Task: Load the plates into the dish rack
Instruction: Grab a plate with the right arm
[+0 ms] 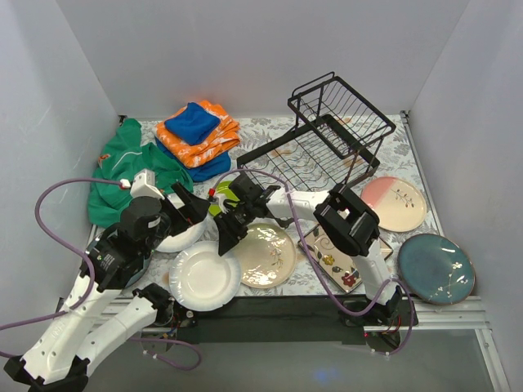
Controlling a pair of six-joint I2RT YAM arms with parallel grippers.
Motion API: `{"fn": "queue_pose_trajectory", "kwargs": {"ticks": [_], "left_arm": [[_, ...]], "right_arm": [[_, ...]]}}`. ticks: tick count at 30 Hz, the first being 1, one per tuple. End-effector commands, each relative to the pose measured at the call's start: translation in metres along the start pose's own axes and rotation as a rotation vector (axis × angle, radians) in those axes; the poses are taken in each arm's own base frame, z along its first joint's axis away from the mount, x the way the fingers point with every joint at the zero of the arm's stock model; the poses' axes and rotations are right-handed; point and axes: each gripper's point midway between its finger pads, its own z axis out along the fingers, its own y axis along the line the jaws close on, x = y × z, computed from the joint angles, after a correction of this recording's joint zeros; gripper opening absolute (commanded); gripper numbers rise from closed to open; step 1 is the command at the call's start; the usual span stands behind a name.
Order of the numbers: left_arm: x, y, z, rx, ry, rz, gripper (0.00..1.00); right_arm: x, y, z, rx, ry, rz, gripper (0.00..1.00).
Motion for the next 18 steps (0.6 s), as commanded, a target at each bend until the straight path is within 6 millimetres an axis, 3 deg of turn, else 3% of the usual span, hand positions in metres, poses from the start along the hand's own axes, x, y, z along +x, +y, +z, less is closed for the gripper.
{"fn": "queue_pose_trajectory", "kwargs": {"ticks": [1, 12, 18], "left_arm": [[0.0, -0.0011, -0.0019, 0.018, -0.004, 0.02, 0.96], [0.001, -0.0006, -0.0048, 0.025, -0.002, 0.019, 0.96], [0.0018, -0.0002, -0.0042, 0.024, 0.001, 0.02, 0.96]], "right_arm": [[-0.0101, 0.0128, 0.0067, -0.071, -0.003, 0.0, 0.47], [-0.0066, 0.0108, 0.0146, -0.103, 0.016, 0.044, 0.4], [-0.0072, 0.0122, 0.0157, -0.12, 0.021, 0.053, 0.18]]}}
